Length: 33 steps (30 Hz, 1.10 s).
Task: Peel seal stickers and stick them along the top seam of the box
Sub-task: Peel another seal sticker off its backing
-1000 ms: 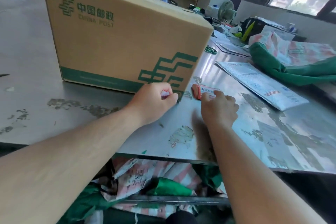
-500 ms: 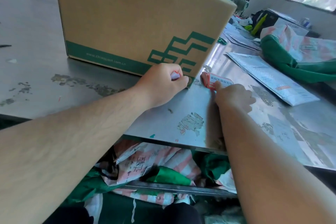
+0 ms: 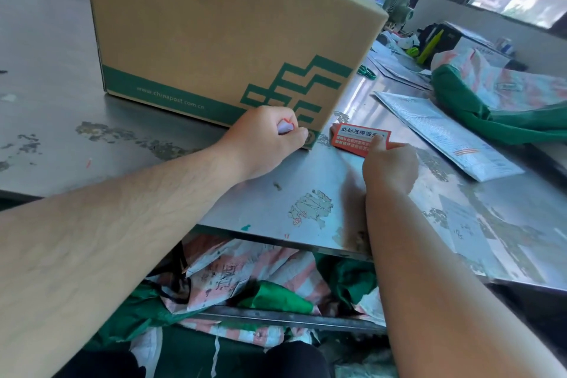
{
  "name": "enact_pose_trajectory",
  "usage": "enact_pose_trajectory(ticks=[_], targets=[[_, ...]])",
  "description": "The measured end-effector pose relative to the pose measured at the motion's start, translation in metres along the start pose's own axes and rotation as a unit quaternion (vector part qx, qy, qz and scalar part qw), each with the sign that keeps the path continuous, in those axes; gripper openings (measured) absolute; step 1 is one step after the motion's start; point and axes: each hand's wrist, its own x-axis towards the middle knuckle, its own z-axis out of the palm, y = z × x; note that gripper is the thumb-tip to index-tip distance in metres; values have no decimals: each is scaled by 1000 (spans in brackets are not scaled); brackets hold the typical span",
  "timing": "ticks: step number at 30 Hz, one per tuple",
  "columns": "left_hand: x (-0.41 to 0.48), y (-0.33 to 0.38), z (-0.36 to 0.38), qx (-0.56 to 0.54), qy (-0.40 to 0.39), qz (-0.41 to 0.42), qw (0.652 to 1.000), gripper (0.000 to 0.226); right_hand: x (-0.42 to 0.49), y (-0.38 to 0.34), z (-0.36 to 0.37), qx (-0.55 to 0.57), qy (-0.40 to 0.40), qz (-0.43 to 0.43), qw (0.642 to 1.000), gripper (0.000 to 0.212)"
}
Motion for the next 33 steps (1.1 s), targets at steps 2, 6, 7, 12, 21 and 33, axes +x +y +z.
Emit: enact_pose_trajectory(ticks=[2,6,7,12,21,33], targets=[[0,1,0,5,2,-1,1000,39,-1,0,0,1,-6,-7,1000,45],[-2,1,0,5,2,-1,1000,38,-2,1,0,-5,-12,-12,1000,50],[-2,1,1,6,2,-1,1000,38,-2,2,-1,-5,-10,-12,1000,49],[-2,0,0,9,2,5,1000,39,-2,2,-4,-4,19,-20,1000,46],[-1,0,1,9,-1,3,1000,38,-5,0,-6,47,44,-35,997,36],[-2,0,0,-3,39,10,999,34,-54,-7,-21,189,-41,-45,980,26]])
